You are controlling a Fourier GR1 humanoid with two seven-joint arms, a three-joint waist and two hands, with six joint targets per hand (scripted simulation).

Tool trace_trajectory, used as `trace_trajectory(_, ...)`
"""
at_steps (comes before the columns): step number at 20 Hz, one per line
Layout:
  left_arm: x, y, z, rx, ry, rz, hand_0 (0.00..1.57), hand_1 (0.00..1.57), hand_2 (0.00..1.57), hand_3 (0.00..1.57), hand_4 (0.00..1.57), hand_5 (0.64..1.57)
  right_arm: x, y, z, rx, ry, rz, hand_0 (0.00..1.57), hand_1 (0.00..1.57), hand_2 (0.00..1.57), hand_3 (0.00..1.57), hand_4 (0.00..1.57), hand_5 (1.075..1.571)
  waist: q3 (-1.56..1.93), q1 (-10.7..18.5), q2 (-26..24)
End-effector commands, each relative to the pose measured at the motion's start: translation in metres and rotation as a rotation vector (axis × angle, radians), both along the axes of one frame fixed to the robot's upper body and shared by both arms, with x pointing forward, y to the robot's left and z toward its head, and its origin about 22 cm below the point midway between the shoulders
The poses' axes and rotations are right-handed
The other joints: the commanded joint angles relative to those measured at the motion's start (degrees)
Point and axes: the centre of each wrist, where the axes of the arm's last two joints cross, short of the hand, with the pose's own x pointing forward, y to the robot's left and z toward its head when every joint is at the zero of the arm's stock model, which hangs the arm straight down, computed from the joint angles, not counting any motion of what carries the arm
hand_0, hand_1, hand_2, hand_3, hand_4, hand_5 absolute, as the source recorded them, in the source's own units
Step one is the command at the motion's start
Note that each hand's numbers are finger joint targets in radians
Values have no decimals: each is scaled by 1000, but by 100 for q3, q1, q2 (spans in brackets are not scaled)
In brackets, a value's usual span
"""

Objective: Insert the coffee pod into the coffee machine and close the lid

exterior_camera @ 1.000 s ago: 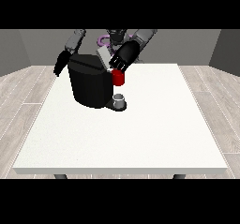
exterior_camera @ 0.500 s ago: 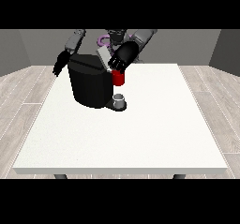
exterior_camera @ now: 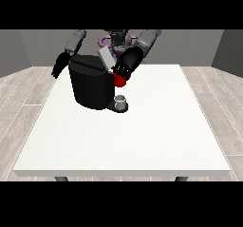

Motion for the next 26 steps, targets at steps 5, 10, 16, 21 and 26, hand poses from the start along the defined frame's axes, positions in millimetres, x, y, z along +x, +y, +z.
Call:
trace_trajectory(5, 3, -16, -4, -47, -21, -16, 1138, 1138, 1136, 963, 0, 1571, -2, 3, -12, 14, 22, -7, 0, 0, 0, 0, 0, 1571, -4, 24, -6)
trace_trajectory(10, 1, -16, 17, -78, -104, -1, 1247, 1247, 1210, 954, 0, 1571, 6, 4, 8, -3, -9, 26, 0, 0, 0, 0, 61, 1571, -5, -228, 216)
trace_trajectory(16, -1, 12, 16, -38, -159, -11, 1250, 1250, 1216, 940, 0, 1571, 1, 20, 19, -36, -21, 43, 0, 0, 0, 0, 109, 1571, -8, -287, 323)
trace_trajectory(21, -6, 35, 17, 32, -204, -19, 999, 999, 1023, 718, 0, 1571, 0, 11, 17, -32, -44, 17, 0, 0, 0, 0, 147, 1571, -7, -189, 507)
trace_trajectory(26, -6, 28, 15, 83, -227, -2, 0, 0, 686, 554, 0, 1571, 0, -11, 3, -34, -7, -12, 0, 0, 0, 0, 160, 1571, -4, -140, 372)
